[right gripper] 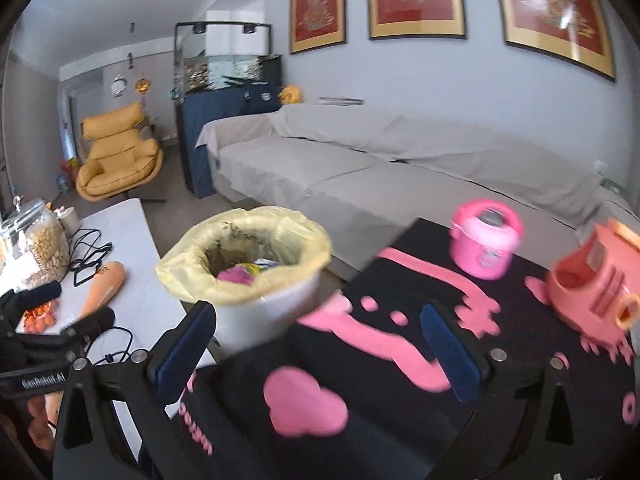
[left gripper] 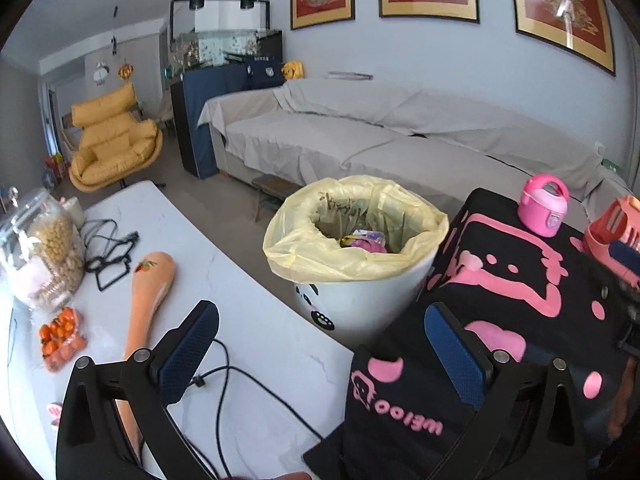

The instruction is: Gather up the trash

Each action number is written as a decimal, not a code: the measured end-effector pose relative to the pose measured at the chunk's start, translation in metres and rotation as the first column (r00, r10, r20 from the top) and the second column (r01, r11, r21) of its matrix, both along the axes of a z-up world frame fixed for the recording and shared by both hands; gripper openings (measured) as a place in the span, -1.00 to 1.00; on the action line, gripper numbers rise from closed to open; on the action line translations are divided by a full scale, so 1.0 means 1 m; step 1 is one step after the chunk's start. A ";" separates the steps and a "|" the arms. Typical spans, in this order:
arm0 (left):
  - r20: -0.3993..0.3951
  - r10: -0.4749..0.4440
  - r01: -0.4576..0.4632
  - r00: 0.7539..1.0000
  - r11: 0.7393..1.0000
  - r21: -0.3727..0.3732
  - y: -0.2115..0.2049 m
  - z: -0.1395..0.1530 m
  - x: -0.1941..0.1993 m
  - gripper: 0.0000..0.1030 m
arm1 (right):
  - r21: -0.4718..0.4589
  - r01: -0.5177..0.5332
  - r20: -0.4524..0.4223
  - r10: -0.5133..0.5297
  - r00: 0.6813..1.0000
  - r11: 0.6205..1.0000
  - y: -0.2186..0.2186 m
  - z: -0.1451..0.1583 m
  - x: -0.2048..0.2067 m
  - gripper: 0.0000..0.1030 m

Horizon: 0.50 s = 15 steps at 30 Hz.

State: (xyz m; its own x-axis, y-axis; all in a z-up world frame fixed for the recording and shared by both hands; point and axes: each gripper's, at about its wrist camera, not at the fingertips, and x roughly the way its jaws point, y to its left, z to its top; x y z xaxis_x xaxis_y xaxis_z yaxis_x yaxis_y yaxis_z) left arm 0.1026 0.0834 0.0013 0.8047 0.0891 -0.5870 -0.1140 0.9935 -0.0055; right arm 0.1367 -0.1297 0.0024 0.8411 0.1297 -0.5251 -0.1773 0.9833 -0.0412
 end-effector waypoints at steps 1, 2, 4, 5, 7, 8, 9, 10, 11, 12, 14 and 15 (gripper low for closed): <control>0.017 -0.004 0.004 1.000 1.000 0.013 -0.005 0.005 -0.010 0.98 | -0.014 0.010 0.006 -0.010 1.000 1.000 -0.002 -0.001 -0.010 0.97; 0.031 -0.006 0.005 0.999 1.000 0.021 -0.009 0.008 -0.017 0.98 | -0.025 0.019 0.016 -0.018 1.000 1.000 -0.003 -0.002 -0.019 0.97; 0.058 -0.009 0.008 0.998 1.000 0.028 -0.015 0.013 -0.032 0.98 | -0.030 0.028 0.031 -0.027 0.999 0.999 -0.006 -0.001 -0.031 0.97; 0.070 -0.008 0.007 0.998 1.000 0.028 -0.017 0.015 -0.038 0.98 | -0.026 0.040 0.043 -0.039 0.998 0.999 -0.010 0.000 -0.040 0.97; 0.093 -0.004 0.001 0.996 1.000 0.026 -0.019 0.020 -0.049 0.98 | -0.023 0.054 0.061 -0.052 0.997 0.998 -0.014 0.003 -0.050 0.97; 0.106 -0.002 -0.001 0.994 1.000 0.025 -0.020 0.023 -0.055 0.98 | -0.018 0.058 0.070 -0.057 0.996 0.998 -0.016 0.006 -0.057 0.97; 0.112 -0.001 -0.002 0.994 1.000 0.022 -0.020 0.024 -0.058 0.98 | -0.013 0.061 0.078 -0.059 0.995 0.998 -0.017 0.008 -0.062 0.97; 0.122 0.002 -0.004 0.993 1.000 0.019 -0.021 0.026 -0.064 0.98 | -0.011 0.062 0.087 -0.061 0.994 0.998 -0.016 0.010 -0.065 0.98; 0.126 0.001 -0.003 0.992 1.000 0.019 -0.022 0.028 -0.067 0.98 | -0.015 0.063 0.094 -0.061 0.994 0.998 -0.017 0.011 -0.069 0.98; 0.129 -0.001 -0.001 0.992 1.000 0.019 -0.022 0.029 -0.069 0.98 | -0.027 0.068 0.105 -0.065 0.992 0.997 -0.015 0.013 -0.074 0.98; 0.132 -0.004 0.002 0.991 1.000 0.021 -0.025 0.031 -0.075 0.98 | -0.039 0.079 0.124 -0.074 0.990 0.996 -0.015 0.014 -0.079 0.97; 0.134 -0.006 0.003 0.991 1.000 0.022 -0.025 0.031 -0.078 0.98 | -0.039 0.081 0.129 -0.075 0.989 0.996 -0.015 0.015 -0.082 0.97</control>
State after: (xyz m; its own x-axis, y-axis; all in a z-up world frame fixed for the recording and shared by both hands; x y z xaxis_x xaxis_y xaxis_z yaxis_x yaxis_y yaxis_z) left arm 0.0250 0.0584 0.0326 0.8765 0.0970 -0.4716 -0.1095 0.9940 0.0009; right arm 0.0552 -0.1443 0.0176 0.9082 0.0404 -0.4166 -0.0907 0.9907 -0.1018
